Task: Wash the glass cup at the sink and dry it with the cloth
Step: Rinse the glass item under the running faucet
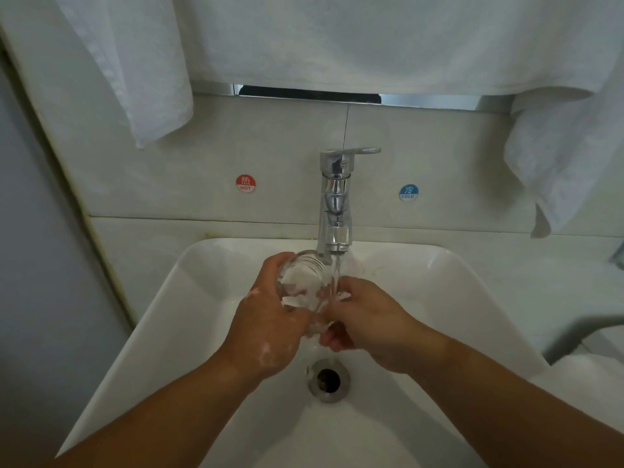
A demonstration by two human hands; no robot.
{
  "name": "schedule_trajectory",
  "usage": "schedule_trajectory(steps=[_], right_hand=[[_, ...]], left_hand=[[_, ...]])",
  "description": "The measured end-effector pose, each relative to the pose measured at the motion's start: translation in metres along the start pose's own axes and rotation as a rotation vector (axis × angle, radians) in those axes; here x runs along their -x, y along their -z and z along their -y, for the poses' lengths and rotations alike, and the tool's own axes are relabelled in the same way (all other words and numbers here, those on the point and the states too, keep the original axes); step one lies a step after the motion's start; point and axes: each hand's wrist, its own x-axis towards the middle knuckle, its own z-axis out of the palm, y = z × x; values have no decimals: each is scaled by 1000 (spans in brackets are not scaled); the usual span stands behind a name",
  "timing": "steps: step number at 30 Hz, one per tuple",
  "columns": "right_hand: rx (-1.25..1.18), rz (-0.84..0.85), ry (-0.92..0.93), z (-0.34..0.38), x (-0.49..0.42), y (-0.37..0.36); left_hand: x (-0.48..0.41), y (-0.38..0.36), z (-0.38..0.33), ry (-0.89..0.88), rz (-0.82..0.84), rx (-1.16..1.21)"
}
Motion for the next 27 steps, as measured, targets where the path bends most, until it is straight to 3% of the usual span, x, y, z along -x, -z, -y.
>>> schedule_trajectory(steps=[5,7,10,11,16,19,22,24,27], right_hand=[[523,-194,181,-6,-6,8],[443,-197,148,-7,-7,5],[132,-38,57,-4,-5,1],[128,1,55,-4,-3,3],[661,-213,224,-6,-10,12],[523,-203,174,-5,-10,8],[167,-4,47,-1,-2,4],[320,-37,107,-1,-3,9],[598,-196,206,-2,-8,12]], left_hand=[[0,3,0,58,125,2],[-1,2,1,62,72,40],[-2,1,2,13,-6,12],[-2,1,2,11,7,16],[-1,2,1,51,143,81],[-1,0,2,85,81,213],[-1,-1,4,47,46,113],[-1,0,4,36,81,66],[-1,0,2,99,127,184]])
